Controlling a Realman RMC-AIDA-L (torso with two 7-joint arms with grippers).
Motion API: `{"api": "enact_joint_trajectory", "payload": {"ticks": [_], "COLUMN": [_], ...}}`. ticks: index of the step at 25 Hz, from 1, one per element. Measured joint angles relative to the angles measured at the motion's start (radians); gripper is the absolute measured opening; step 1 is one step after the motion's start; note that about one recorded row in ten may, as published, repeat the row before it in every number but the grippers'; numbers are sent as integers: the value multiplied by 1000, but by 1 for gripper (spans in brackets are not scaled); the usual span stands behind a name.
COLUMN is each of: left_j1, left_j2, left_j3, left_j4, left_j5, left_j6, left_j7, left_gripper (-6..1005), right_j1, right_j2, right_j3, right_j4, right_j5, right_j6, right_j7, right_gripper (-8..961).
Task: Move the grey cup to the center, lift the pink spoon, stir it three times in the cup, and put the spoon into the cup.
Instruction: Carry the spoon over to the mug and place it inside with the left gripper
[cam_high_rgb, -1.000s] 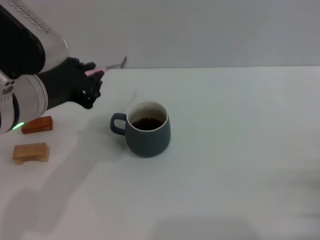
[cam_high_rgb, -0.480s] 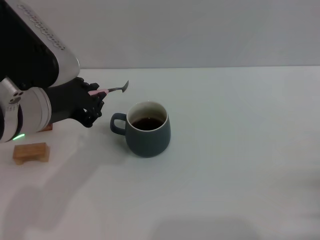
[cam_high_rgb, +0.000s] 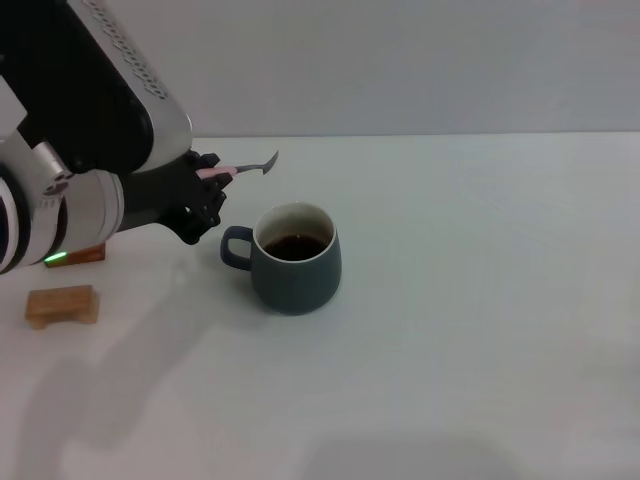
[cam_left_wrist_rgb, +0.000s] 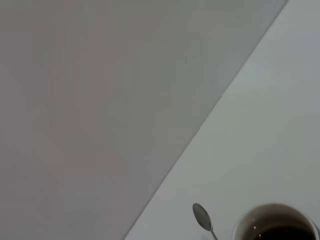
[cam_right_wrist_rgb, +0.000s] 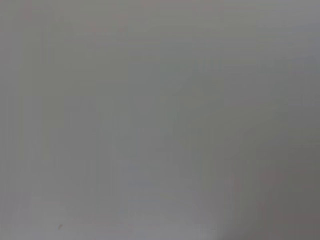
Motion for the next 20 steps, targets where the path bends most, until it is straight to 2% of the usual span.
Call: {"api": "enact_joint_trajectory", "payload": {"ticks": [5, 8, 9, 12, 20], "left_j1": [-30, -37, -37, -30, -34], "left_j2": [0, 0, 0, 0, 0], "left_j3": [-30, -92, -137, -167, -198], "left_j4": [22, 47, 58, 57, 52], "left_j5": [-35, -145, -228, -282, -288], "left_j6": [-21, -32, -44, -56, -123], "left_j7": [71, 155, 203, 245, 295], "left_gripper": [141, 141, 141, 141, 141], "right_j1": [0, 3, 5, 6, 6], "right_j2": [1, 1, 1, 1, 2], "right_j3": [-4, -5, -5, -7, -9], "right_j4": [-1, 0, 0, -1, -1], "right_j5": [7, 7, 7, 7, 7], "right_j6": [2, 7, 7, 8, 9], "right_j7": [1, 1, 1, 1, 1], "right_gripper": [-1, -1, -1, -1, -1]}}
